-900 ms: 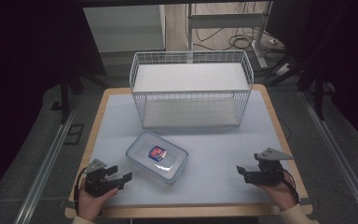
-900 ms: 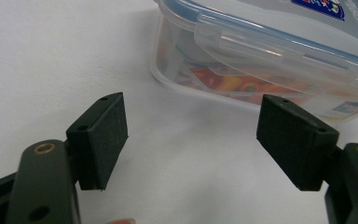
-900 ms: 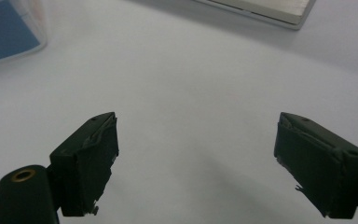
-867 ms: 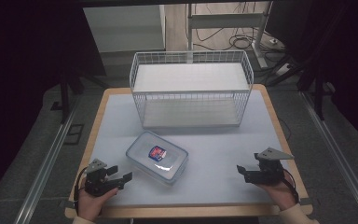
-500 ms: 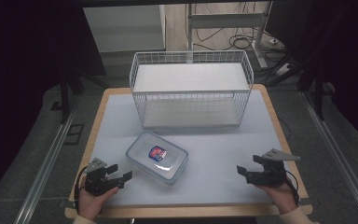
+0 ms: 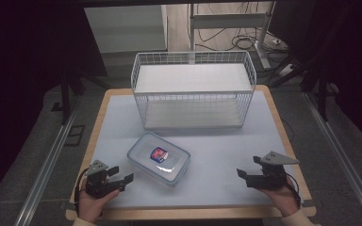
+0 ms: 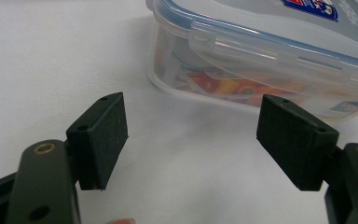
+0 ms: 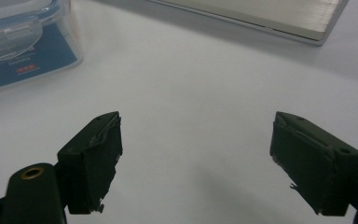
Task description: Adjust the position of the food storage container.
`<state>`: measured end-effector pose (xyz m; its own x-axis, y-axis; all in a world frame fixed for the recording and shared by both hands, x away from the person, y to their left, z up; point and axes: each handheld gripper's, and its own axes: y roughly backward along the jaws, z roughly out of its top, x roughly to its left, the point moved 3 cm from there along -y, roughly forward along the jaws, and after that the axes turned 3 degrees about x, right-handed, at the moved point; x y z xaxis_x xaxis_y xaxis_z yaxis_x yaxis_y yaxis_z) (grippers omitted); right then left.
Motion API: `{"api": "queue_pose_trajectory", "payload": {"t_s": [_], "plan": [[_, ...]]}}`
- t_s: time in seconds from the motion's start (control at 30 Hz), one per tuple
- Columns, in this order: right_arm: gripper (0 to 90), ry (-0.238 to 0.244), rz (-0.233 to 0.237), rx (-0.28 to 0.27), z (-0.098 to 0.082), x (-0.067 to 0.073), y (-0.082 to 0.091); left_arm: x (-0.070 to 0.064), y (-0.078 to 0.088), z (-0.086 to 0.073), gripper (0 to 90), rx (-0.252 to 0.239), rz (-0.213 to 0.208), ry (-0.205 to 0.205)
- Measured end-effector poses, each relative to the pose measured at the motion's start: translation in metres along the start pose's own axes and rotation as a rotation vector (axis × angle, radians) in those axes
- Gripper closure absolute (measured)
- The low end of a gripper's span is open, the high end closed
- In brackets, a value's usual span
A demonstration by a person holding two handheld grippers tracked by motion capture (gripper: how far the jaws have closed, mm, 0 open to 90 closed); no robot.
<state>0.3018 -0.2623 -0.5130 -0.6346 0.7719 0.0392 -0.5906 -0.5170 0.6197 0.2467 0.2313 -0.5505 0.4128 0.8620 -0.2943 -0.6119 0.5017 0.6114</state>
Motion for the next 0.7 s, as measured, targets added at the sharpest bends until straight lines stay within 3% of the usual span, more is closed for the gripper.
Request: {"api": "queue_pose_trajectory", "payload": {"t_s": [0.23,0.37,0.47,0.5,0.53,0.67,0.7], "plan": [[17.2,0.014,-0.023,-0.008,0.0,0.0,0.005,-0.009,0.009,0.003,24.1,-0.023,-0.006,-0.015],[17.9,0.012,-0.028,-0.024,0.0,-0.002,0.007,-0.023,0.017,0.005,26.0,-0.047,-0.034,-0.071],[17.9,0.007,-0.032,-0.013,-0.001,-0.004,0.005,-0.032,0.019,0.007,45.0,-0.045,-0.088,-0.086],[17.9,0.007,-0.032,-0.013,-0.001,-0.004,0.005,-0.035,0.018,0.007,45.0,-0.037,-0.11,-0.097],[18.0,0.003,-0.031,-0.007,-0.001,-0.004,0.004,-0.038,0.017,0.006,51.3,-0.024,-0.127,-0.111],[18.2,-0.009,-0.045,0.026,-0.003,-0.004,0.001,-0.05,0.014,0.004,77.3,0.023,-0.161,-0.163],[18.2,-0.009,-0.045,0.026,-0.003,-0.004,0.001,-0.05,0.014,0.004,79.9,0.023,-0.161,-0.163]]}}
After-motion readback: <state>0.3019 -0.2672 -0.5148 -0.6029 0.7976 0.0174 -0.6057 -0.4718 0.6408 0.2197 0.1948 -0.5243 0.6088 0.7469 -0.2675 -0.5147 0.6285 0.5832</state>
